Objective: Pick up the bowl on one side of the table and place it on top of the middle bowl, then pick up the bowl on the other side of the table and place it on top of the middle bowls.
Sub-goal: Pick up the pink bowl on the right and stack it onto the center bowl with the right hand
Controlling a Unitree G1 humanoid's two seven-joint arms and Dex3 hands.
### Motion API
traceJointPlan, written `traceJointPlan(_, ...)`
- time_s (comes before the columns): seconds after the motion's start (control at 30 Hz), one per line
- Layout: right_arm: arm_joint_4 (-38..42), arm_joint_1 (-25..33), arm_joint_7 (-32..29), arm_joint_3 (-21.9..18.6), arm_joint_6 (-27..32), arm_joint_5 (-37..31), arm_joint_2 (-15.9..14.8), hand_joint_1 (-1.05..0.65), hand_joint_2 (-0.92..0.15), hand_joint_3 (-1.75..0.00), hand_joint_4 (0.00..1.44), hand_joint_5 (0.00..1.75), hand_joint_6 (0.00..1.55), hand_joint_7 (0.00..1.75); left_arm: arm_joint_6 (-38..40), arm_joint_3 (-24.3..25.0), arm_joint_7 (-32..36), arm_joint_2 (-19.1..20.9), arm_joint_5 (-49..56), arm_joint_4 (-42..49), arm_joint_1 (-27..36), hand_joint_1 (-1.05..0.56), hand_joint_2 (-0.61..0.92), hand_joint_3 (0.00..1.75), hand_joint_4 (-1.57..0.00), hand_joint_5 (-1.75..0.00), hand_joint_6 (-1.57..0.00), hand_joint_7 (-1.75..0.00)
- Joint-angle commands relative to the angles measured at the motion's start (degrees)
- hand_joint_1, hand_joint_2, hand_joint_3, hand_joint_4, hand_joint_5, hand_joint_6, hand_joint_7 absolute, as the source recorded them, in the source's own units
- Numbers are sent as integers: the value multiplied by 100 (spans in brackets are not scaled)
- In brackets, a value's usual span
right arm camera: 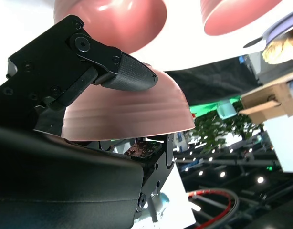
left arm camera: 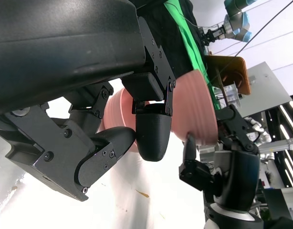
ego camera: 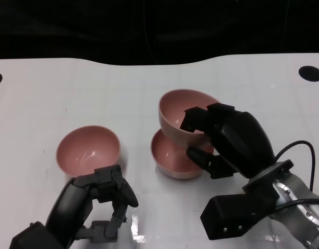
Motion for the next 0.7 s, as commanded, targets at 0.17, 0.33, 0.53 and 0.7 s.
traceJointPlan(0.17,368,-178,321,188,-178,17,-39,-11,-36,-128,93,175,69,174,73,24,28,41,10,-117,80,-17,36,132,-82,-166,-84,-128)
traceJointPlan(0.33,366,-188,836,294,-56,50,-82,-12,-43,-121,86,175,79,142,111,18,20,24,9,-145,91,-17,35,133,-81,-164,-84,-127)
traceJointPlan(0.53,146,-185,1445,468,451,-255,-183,-29,-86,-28,63,57,81,14,69,21,-17,14,-32,-103,84,-17,37,130,-81,-165,-83,-127)
traceJointPlan(0.7,-218,-73,1764,532,968,-517,-245,-62,-92,-26,26,24,43,0,30,21,33,21,53,-100,80,-18,38,129,-81,-166,-83,-126)
